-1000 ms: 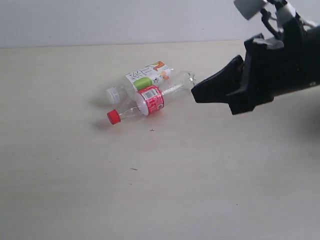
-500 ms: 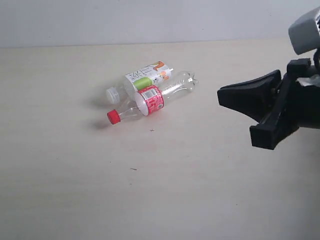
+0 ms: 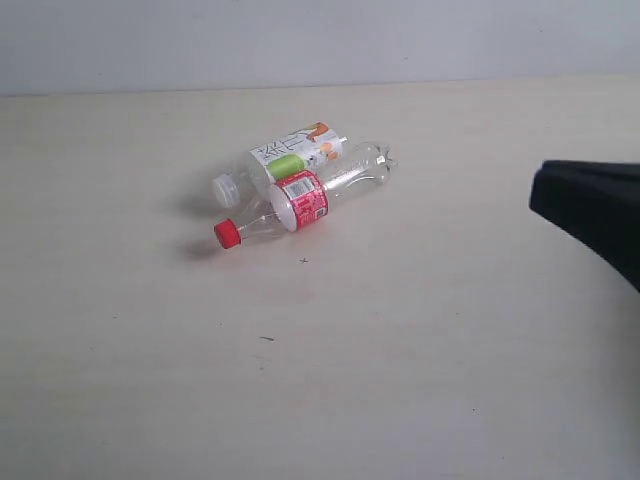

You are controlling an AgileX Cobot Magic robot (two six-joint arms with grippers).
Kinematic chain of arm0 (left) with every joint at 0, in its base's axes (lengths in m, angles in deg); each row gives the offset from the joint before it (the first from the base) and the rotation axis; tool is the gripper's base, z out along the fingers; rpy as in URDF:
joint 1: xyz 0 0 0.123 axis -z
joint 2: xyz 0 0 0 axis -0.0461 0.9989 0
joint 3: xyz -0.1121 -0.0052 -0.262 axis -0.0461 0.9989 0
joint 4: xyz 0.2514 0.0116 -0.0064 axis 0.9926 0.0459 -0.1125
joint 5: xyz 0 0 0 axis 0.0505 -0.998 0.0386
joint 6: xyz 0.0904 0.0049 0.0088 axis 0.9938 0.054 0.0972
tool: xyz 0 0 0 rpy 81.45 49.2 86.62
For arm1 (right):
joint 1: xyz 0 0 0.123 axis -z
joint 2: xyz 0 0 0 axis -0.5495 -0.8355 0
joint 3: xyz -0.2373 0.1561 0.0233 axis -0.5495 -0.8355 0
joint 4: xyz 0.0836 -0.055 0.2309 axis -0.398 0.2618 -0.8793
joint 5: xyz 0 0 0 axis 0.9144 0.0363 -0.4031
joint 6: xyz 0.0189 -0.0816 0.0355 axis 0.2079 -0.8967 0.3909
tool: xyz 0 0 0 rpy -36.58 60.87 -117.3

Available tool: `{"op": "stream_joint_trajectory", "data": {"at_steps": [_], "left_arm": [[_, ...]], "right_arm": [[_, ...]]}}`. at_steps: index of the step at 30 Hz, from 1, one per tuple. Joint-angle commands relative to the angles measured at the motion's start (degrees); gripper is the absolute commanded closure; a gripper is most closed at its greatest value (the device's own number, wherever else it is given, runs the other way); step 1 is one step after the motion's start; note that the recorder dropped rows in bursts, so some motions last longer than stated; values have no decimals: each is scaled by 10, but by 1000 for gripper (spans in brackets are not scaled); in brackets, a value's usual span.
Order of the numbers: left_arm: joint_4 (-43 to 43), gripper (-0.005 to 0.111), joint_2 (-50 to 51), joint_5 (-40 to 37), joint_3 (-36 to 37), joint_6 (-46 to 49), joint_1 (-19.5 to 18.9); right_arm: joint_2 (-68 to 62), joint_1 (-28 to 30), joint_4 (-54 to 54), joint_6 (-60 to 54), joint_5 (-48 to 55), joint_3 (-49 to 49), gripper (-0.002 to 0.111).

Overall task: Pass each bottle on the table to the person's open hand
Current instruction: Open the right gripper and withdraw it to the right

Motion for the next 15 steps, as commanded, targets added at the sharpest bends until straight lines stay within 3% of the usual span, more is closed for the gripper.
{"op": "stream_joint_trajectory", "data": {"at_steps": [1,7,11,15], "left_arm": [[-3,106,-2,1,0,3,-2],[-3,106,-2,1,0,3,-2],[-3,106,-2,1,0,3,-2],[-3,106,-2,1,0,3,-2]], "right_arm": [[98,1,-10,-2,0,-57,108],[291,1,-20,24,-39,-144,108],[299,1,-70,303,-35,-173,108],[299,1,-70,360,-39,-173,108]]}}
